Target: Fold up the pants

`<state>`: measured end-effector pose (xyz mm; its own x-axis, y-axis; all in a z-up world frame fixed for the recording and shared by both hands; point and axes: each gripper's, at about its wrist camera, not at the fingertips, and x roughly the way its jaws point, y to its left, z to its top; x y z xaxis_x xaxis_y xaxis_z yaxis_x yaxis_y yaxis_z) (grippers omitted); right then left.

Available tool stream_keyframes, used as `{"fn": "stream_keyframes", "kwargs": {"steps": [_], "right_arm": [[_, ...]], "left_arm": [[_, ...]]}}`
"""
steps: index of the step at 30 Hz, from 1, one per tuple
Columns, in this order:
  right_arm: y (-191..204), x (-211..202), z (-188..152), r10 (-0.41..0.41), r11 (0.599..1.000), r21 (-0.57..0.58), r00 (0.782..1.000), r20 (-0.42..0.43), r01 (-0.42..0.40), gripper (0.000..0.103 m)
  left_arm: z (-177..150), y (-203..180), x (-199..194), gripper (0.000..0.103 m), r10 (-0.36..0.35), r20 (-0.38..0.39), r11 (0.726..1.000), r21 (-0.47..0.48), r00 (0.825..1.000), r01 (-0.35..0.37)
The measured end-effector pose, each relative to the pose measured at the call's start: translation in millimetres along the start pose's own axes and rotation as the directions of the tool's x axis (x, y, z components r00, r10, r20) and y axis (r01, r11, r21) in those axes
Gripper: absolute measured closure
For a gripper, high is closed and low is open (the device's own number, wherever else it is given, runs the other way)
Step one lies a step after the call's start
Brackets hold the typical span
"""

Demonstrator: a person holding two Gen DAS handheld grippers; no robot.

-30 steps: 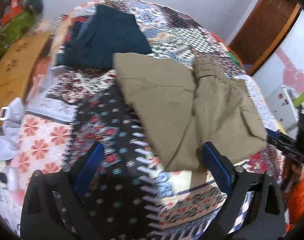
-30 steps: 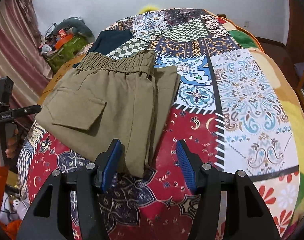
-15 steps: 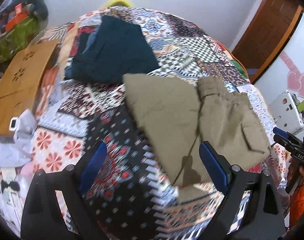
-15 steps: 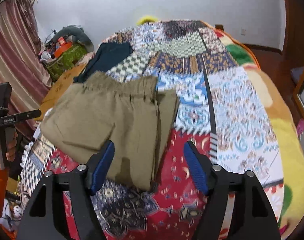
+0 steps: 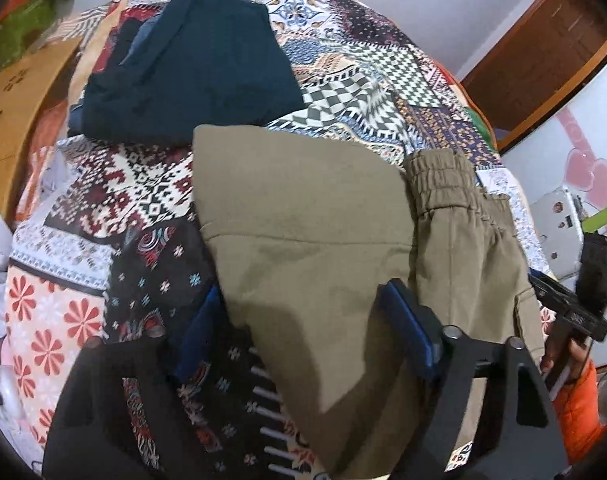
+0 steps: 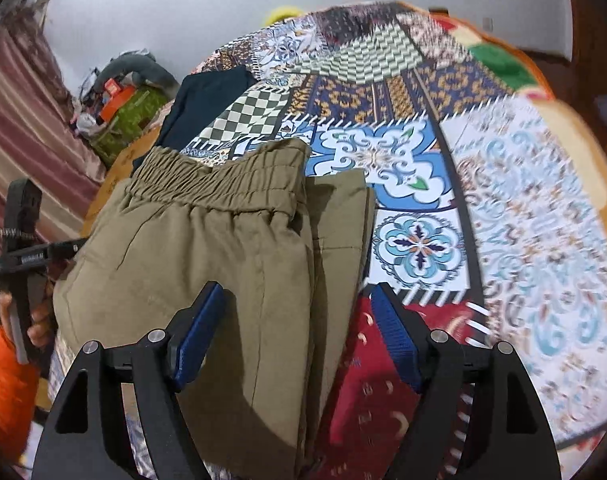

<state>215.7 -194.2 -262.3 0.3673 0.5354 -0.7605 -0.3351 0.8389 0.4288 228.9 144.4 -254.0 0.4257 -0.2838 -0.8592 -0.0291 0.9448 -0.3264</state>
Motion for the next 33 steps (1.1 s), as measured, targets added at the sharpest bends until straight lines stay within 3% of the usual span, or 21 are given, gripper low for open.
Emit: {"fn": "stream_keyframes", "kwargs": {"steps": [5,7,11,14,15,18,24,33], "right_arm": [[-11.3,11.9,4.6,0.075,0.996,0.053,0.997,-0.020,-0.074,0.031],[-10.4,13.1,6.2,0.089,0.995,0.048,0.996,-0.023,-0.088,0.040],[-10.3,14.1,9.1,0.101,0.994,0.038,0.995,-0.026,-0.100,0.068],[-8.9,13.7,11.0,0.091,0.996,0.026,0.996,-0.022,-0.091,0.079],[-7.6,12.9,11.3,0.087,0.996,0.017,0.996,-0.017,-0.087,0.083],[-1.0,6.3,13.4,0.069,0.997,-0.020,0.998,0.015,-0.069,0.090],[13.1,-9.9,26.4,0.049,0.996,-0.075,0.996,0.074,-0.043,0.092],[55.2,-31.6,64.8,0.047,0.978,-0.209,0.983,0.177,-0.009,0.093]], "left_arm": [[3.7,-6.4,0.0,0.044,0.008,0.025,1.000,0.028,1.000,-0.009],[5.9,-7.9,0.1,0.065,0.005,0.032,0.999,0.034,0.999,-0.006],[8.8,-9.3,-0.6,0.077,0.012,0.047,0.999,0.031,0.999,-0.013],[10.0,-11.9,-4.4,0.088,0.015,0.067,0.999,0.038,0.998,-0.017],[10.4,-13.2,-6.3,0.096,0.025,0.072,0.999,0.042,0.997,-0.029],[11.0,-18.5,-15.3,0.099,0.044,0.094,0.997,0.060,0.995,-0.049],[15.5,-30.0,-40.8,0.100,0.039,0.157,0.995,0.086,0.987,-0.053],[40.2,-38.4,-87.4,0.101,0.074,0.287,0.986,0.121,0.955,-0.112]]}}
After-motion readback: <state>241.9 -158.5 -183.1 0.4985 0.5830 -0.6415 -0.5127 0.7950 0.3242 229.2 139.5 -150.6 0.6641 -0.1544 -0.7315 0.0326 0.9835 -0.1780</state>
